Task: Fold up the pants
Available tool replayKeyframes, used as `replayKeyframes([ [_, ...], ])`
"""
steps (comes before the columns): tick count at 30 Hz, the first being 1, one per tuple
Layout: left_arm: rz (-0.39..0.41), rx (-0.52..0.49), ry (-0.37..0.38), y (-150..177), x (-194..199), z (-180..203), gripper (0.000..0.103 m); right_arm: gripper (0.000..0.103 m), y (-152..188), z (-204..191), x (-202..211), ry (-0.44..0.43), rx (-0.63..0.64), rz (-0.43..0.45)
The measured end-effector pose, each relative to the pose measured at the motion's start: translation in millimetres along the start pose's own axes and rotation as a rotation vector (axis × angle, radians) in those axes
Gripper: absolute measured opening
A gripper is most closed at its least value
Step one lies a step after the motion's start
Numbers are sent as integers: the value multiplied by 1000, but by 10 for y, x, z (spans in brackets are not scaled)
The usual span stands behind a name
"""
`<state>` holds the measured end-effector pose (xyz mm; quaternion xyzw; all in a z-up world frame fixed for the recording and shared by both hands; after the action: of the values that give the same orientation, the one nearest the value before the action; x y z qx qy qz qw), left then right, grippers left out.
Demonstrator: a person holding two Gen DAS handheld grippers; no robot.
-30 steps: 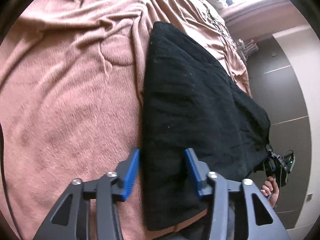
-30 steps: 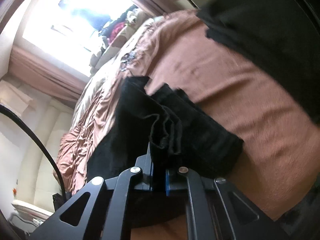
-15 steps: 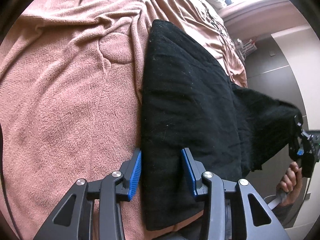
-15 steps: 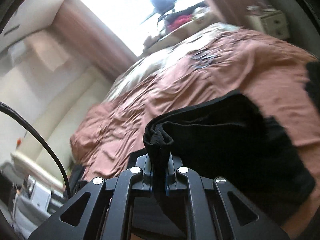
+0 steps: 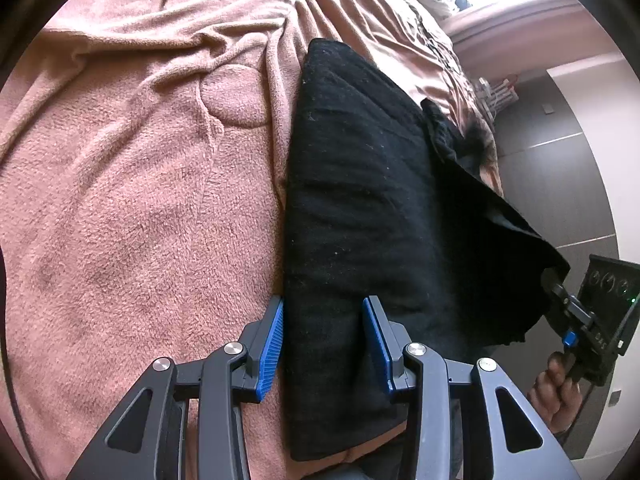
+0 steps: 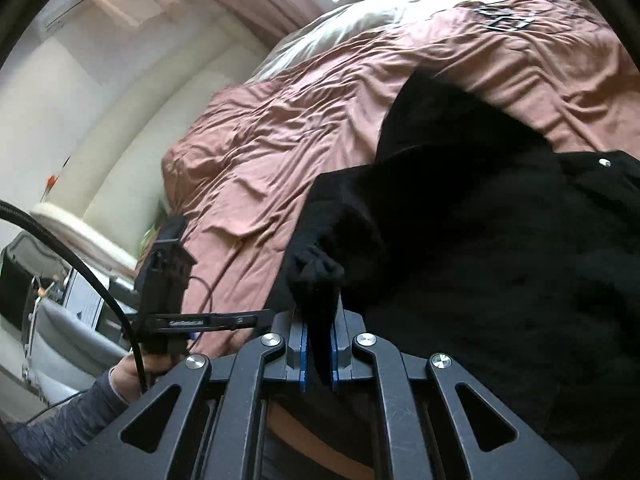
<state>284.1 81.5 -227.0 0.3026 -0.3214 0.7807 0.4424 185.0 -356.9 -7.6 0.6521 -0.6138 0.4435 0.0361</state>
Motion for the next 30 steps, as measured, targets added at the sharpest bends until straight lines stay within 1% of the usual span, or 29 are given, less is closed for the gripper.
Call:
replayKeyframes([
  [1, 0, 1, -2, -4, -6, 3, 42, 5, 64, -33, 57, 0, 1, 3],
  [4, 1, 0, -7, -18, -21, 14, 42, 5, 93, 16, 210, 26, 16, 8],
  [6, 2, 3, -8, -26, -33, 27, 42, 4, 97, 68, 340, 42, 11, 30],
  [12, 4, 6, -8, -14, -28, 6, 42, 3, 134, 341, 838, 83, -48, 128],
  [17, 3, 5, -18, -14, -27, 25, 42, 3, 157, 521, 1253, 131, -66, 207],
  [22, 5, 8, -22, -20, -26, 41, 42, 3, 177, 674, 1633, 215, -59, 262],
  [27, 6, 7, -23, -16, -18, 41, 42, 3, 253, 938, 1948, 373, -47, 297],
  [30, 5, 8, -23, -16, -14, 38, 42, 3, 343, 1117, 2062, 419, -83, 304],
])
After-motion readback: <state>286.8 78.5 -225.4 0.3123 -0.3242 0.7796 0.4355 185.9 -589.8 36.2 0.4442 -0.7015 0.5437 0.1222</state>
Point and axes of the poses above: each gripper's, at about its wrist camera, not at the fingertips, and x roughly against the way its jaws point, z to its right, y to its underside, the point moved 8 cm from there along -x, roughly the way its jaws point, and after that the axes turned 7 degrees about -x, right-handed, at the moved point
